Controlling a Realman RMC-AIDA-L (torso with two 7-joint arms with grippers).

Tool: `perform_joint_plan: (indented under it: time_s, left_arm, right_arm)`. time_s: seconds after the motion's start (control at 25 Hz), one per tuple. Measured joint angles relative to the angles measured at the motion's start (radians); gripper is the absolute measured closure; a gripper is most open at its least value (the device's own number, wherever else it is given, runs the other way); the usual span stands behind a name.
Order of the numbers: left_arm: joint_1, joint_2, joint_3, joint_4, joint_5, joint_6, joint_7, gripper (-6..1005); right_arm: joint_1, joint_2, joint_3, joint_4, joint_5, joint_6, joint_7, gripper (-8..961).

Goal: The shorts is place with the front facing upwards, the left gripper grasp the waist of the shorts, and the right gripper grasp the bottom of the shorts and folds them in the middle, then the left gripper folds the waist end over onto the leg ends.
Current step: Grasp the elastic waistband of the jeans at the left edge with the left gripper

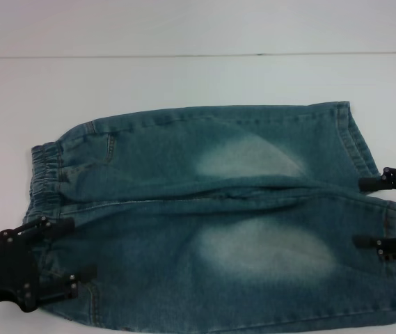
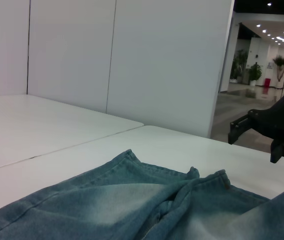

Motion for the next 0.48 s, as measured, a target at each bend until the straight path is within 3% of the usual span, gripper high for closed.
perform_joint_plan:
  time_s: [0.48]
  left_arm:
    - [0.002,0.000,-0.001,-0.001,0.000,0.000,0.000,158]
  right_arm:
    - [0.000,0.000,-0.008,0.000,0.000,0.001,-0.001,37]
